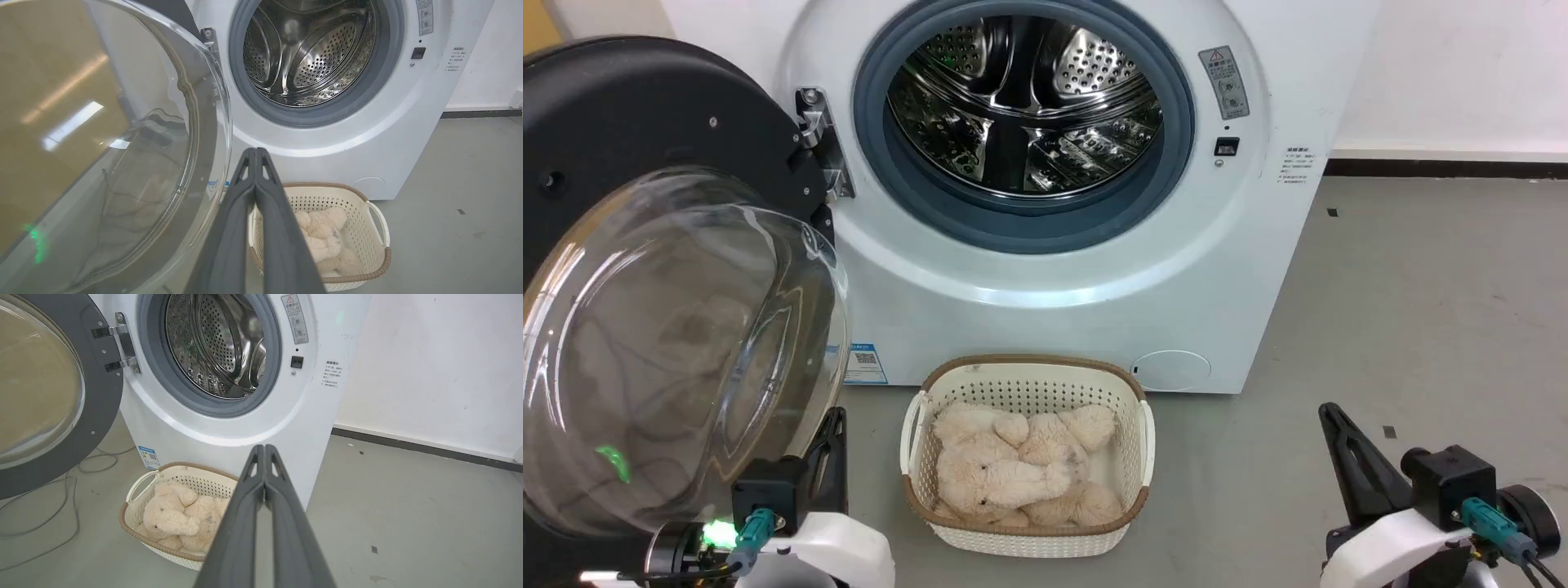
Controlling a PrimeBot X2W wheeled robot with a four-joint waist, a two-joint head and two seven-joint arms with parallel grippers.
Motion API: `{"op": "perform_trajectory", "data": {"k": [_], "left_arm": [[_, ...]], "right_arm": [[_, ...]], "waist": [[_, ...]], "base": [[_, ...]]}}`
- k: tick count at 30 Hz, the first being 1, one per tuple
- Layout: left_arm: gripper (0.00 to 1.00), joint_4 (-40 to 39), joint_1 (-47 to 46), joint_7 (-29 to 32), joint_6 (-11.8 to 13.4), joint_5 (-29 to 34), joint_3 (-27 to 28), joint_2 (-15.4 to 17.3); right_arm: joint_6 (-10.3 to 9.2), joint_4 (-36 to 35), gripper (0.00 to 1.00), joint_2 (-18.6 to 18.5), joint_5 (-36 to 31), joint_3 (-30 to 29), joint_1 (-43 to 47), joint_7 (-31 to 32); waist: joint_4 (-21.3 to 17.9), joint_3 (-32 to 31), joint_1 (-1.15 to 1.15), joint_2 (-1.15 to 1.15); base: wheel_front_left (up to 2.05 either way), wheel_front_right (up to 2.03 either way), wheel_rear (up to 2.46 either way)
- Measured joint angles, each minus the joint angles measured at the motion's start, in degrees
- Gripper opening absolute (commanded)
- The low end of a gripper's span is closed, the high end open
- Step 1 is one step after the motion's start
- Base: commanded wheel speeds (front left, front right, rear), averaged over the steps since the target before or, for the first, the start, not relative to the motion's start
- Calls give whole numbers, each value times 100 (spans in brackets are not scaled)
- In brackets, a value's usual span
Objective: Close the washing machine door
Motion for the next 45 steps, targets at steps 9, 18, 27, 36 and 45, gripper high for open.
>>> {"op": "perform_trajectory", "data": {"k": [9, 18, 27, 36, 45], "left_arm": [[100, 9, 3, 0, 7, 0, -5, 0], [100, 13, 4, -42, 7, -4, -10, 0], [100, 12, 7, -153, 7, -54, -21, 0], [100, 4, 10, -259, 8, -122, -33, 0], [100, -5, 17, -359, 9, -164, -30, 0]], "right_arm": [[0, 0, 100, -1, 3, -1, 2, 0], [0, 7, 100, -1, 71, 2, 2, -41], [0, 35, 100, -1, 165, 19, 5, -137], [0, 33, 100, -1, 226, 38, 16, -248], [0, 34, 100, -1, 334, 99, 27, -363]], "waist": [[0, 0, 0, 0], [6, 4, 0, 0], [56, -1, 1, 0], [182, -10, 1, 0], [385, -30, 0, 0]], "base": [[0, 0, 0], [0, 0, 0], [0, 0, 0], [0, 0, 0], [0, 0, 0]]}}
